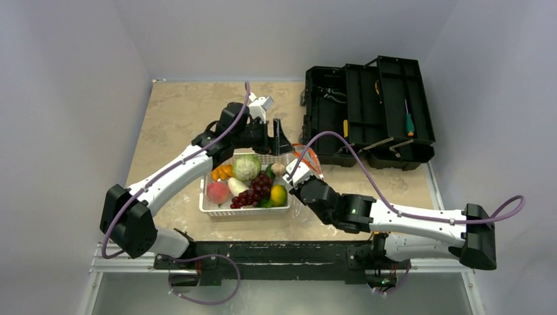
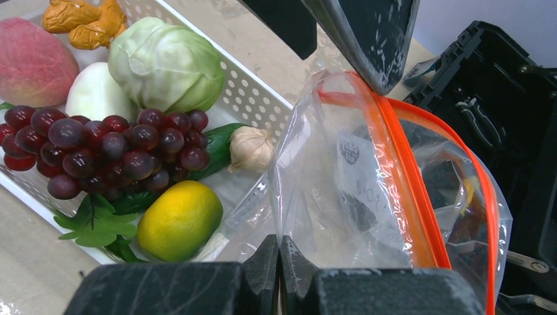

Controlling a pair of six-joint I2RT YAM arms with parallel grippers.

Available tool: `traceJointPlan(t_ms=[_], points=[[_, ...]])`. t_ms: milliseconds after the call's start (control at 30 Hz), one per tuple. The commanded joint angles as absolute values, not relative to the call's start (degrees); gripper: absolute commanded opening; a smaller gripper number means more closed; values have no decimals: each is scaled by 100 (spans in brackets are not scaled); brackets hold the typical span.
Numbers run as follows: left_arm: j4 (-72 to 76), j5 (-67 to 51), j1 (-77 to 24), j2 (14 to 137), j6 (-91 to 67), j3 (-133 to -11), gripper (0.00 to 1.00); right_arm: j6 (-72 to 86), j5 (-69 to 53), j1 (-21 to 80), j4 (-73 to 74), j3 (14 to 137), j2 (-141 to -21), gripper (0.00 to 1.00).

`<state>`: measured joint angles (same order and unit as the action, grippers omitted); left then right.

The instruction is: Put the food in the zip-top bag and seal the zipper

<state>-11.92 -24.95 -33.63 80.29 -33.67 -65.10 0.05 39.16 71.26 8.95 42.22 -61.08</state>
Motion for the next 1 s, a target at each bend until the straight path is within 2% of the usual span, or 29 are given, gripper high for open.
traceJointPlan(t_ms=[0, 167, 233, 533, 567, 667, 833, 900, 967], points=[[-1303, -2162, -3482, 8153, -3470, -6782, 78, -158, 4114, 7236, 618, 4383, -6225, 0], [-1758, -2127, -3702, 8367, -3182, -6994, 77, -154, 4304, 7350, 573, 4403, -6364, 0], [-1871, -2135, -3757, 8454, -3044, -7063, 73, -106, 4407, 7359, 593, 4405, -6409, 0], [-1608, -2627, -3779, 8385, -2653, -6953, 16, 260, 4555, 7384, 821, 4446, -6387, 0], [-1606, -2650, -3779, 8385, -2627, -6952, 11, 335, 4561, 7383, 897, 4456, -6349, 3], [-1546, -2706, -3780, 8337, -2554, -6933, 1, 651, 4528, 7385, 1205, 4456, -6171, 26], [-1223, -2576, -3817, 8094, -2525, -6683, 0, 1280, 4017, 7391, 1919, 4568, -5513, 59], [-1179, -2466, -3835, 8042, -2487, -6640, 0, 1333, 3481, 7380, 2024, 4630, -5160, 78], [-1174, -2381, -3873, 8018, -2441, -6621, 0, 1356, 2992, 7378, 2064, 4799, -4875, 87]])
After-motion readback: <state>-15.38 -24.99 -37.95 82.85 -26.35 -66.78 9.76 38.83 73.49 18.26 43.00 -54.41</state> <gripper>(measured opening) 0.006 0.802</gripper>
